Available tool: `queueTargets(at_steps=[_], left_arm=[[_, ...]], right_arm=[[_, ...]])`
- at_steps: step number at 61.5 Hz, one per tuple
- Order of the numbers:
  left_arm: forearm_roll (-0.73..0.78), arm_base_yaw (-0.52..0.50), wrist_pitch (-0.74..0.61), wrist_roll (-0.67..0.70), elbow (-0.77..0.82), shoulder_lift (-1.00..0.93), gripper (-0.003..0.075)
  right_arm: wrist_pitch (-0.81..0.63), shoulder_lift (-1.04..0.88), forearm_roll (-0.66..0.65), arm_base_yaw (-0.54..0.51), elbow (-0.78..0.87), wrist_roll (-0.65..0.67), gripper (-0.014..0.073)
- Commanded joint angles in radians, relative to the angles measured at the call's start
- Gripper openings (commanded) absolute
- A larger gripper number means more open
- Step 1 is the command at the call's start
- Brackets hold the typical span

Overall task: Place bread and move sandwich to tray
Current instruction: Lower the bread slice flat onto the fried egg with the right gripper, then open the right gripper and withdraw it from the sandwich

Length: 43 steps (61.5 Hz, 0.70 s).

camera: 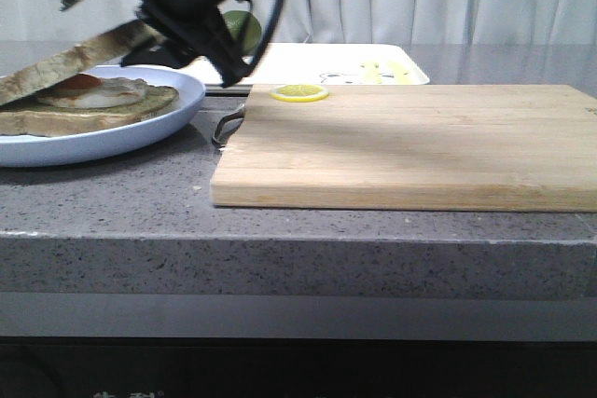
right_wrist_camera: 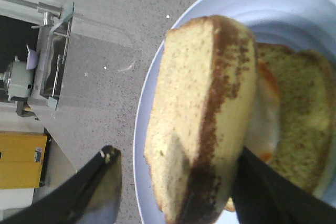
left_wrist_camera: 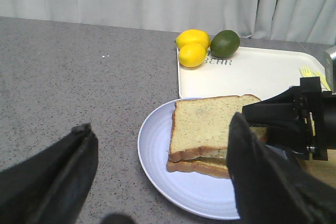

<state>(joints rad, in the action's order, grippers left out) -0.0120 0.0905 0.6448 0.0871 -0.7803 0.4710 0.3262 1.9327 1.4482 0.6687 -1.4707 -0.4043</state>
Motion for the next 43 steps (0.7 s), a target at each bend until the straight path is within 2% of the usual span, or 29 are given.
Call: queueTargets(at_steps=[1,9,19,30,43], left_arm=[[-0.002,-0.002,-0.076,0.01,-0.03,0.012,0.0512],[-0.002,-0.002,-0.076,0.01,-0.03,0.012,0.0512],[-0.002,-0.002,-0.076,0.01,-0.03,0.012,0.0512],[-0.002,-0.002,-0.076,0.01,-0.03,0.012,0.0512],[-0.002,-0.002,-0.076,0.01,-0.03,0.012,0.0512]], right_arm=[[0.097,-0.062,-0.025,-0.045,-0.026,-0.013,0.0454],[0.166,-0.079,-0.097,-0.088,-0.026,0.002,0.0454],[0.22,-0.136,-0.309,-0.136,-0.026,0.099,0.0454],[0.316,-0.264,-0.657,-0.159,-0.026,0.185,0.0454],[0.5,-0.478,-1.195,-0.159,-0.026,0.359,0.0454]])
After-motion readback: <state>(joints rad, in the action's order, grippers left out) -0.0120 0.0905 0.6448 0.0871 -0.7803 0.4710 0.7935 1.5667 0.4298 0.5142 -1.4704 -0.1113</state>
